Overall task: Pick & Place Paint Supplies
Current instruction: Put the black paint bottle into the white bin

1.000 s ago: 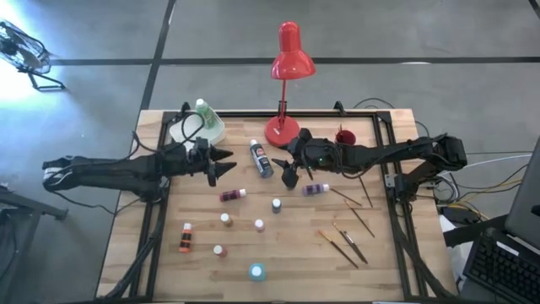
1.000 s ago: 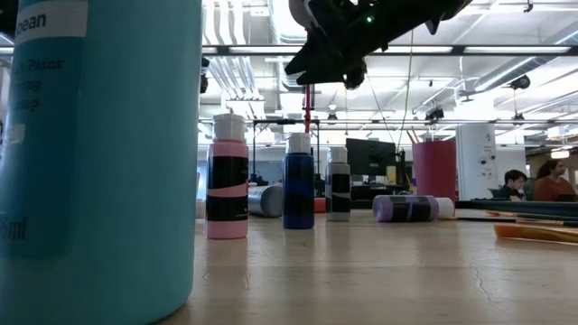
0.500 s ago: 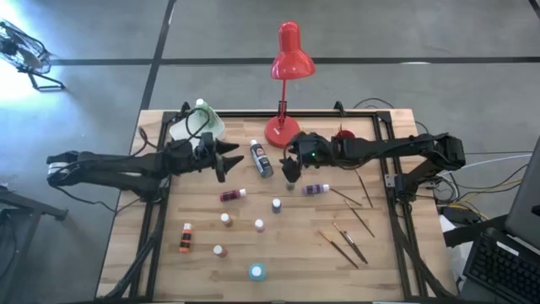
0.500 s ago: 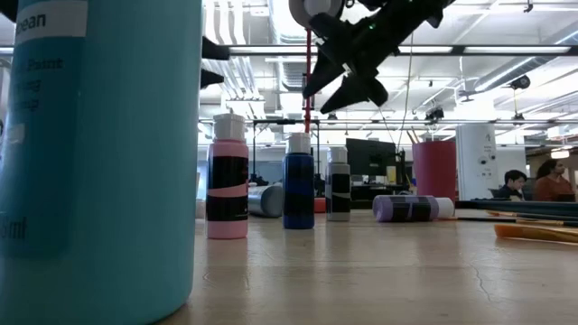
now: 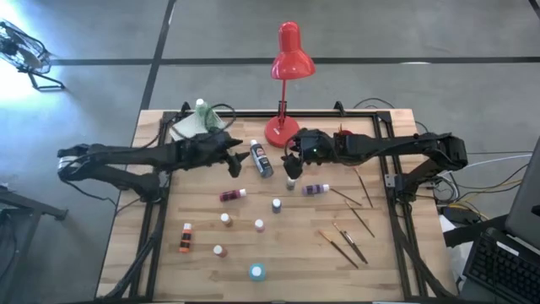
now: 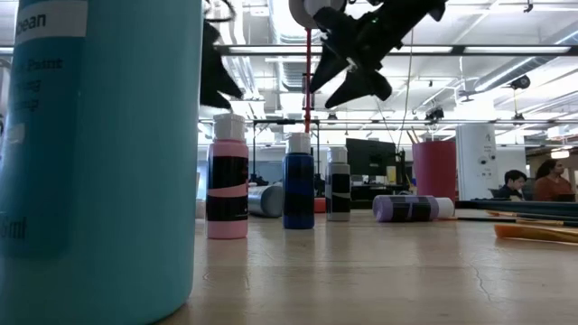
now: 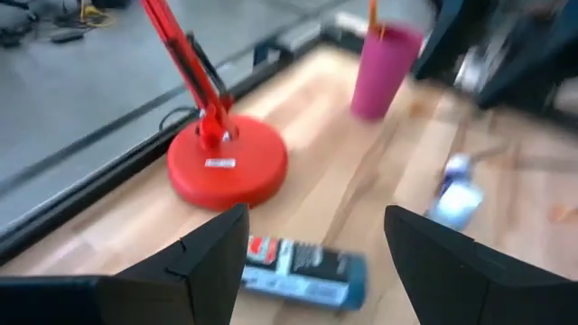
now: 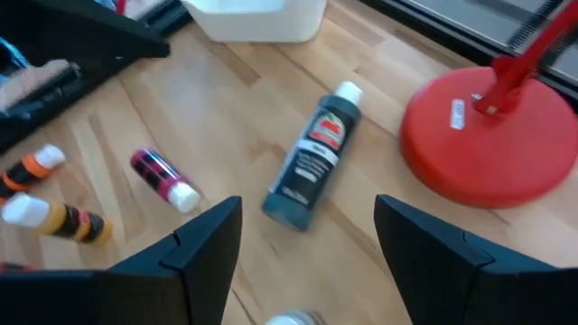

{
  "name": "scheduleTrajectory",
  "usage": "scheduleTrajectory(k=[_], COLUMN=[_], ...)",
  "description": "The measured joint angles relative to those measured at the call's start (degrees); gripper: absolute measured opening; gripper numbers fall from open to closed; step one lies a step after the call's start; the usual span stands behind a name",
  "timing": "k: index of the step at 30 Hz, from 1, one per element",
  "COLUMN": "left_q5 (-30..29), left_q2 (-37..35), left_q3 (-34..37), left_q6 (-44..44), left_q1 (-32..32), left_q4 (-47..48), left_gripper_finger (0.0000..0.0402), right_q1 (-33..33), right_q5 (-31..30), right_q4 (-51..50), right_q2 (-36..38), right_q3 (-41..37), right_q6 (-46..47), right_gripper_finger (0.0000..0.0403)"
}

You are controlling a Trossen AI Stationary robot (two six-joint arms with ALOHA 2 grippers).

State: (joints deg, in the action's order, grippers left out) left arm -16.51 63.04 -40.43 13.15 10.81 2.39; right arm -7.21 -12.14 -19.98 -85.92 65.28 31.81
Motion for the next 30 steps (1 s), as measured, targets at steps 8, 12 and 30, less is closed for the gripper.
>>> scheduleTrajectory(k=[8, 12, 30], left_q5=[2.07, 0.75, -0.96], left_q2=[11.04, 16.18, 35.78], left_q3=[-12.55, -17.86, -32.87], left_q6=[-26.59, -40.96, -67.52], left_q1=[-0.28, -0.29, -2.16], left_q4=[15.13, 23.88, 36.51], left_gripper_finger=[0.0264, 0.0264, 0.0264], right_q1=[-0.67, -0.73, -1.26], right_q5=[-0.31, -0.99, -1.90], right_q4=[-3.30, -6.14, -14.17], right_q2=[0.42, 0.42, 0.44], right_q3=[0.17, 0.15, -0.27], right_q6=[-2.23, -3.02, -9.68], right_gripper_finger=[0.0228, 0.0236, 0.0280])
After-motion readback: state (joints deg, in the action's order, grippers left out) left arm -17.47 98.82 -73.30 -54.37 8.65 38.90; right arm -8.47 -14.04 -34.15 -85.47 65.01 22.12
